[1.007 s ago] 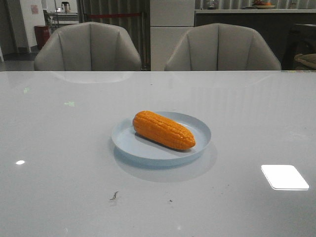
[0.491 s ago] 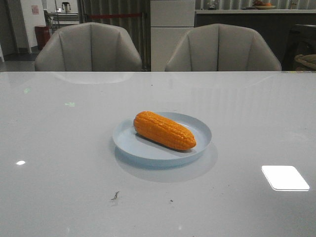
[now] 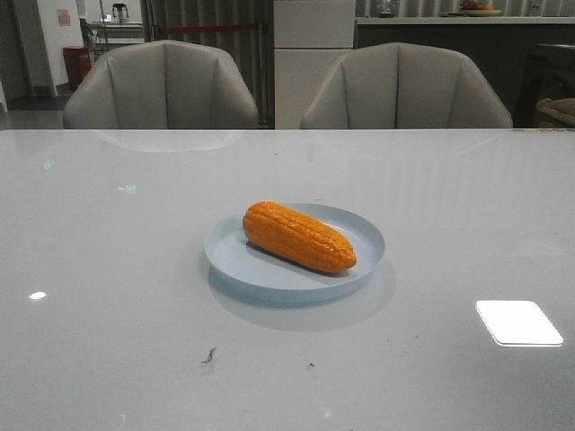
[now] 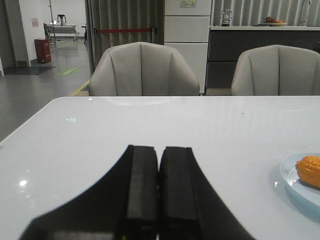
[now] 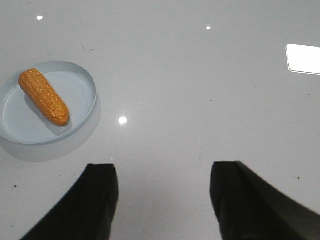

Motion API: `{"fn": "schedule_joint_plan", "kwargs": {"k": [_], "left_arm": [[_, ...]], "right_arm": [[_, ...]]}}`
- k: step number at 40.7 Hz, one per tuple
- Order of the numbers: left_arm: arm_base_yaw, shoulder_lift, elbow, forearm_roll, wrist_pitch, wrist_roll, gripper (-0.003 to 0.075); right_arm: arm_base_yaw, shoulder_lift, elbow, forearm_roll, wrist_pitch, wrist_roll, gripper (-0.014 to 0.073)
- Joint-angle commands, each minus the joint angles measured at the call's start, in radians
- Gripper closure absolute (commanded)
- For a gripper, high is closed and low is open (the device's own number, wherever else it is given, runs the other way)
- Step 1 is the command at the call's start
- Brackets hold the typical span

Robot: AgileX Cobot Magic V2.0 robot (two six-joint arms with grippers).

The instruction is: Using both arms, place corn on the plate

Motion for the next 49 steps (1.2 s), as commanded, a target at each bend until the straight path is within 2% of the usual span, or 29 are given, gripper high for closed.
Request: {"fn": "schedule_joint_plan", "kwargs": {"k": [1, 19, 28, 32, 42, 49], "left_arm": [[0.001, 0.005, 0.038, -0.011, -0.076, -0.001, 0.0627], [0.001, 0.005, 0.038, -0.011, -0.076, -0.001, 0.0627], [0.001, 0.005, 0.038, -0.011, -0.076, -0.001, 0.0627], [0.001, 0.005, 0.038, -0.011, -0.076, -0.001, 0.0627], [0.001, 0.005, 0.038, -0.011, -0.076, -0.001, 0.0627], [0.001, 0.005, 0.038, -0.011, -0.076, -0.001, 0.0627]], "right_arm": [[-0.006, 0.003, -0.029, 0.013, -0.067, 0.001, 0.0085], [-0.006, 0.003, -0.029, 0.011, -0.067, 0.001, 0.0085], [-0.006, -0.015, -0.020, -0.072, -0.081, 0.002, 0.0091], [-0.006, -0.072, 0.022, -0.100, -0.115, 0.033, 0.0177], [-0.006, -0.284, 0.230, -0.128, -0.289, 0.045, 0.0552], [-0.006, -0.425, 0.373, -0.128, -0.499, 0.080, 0.0528]]}}
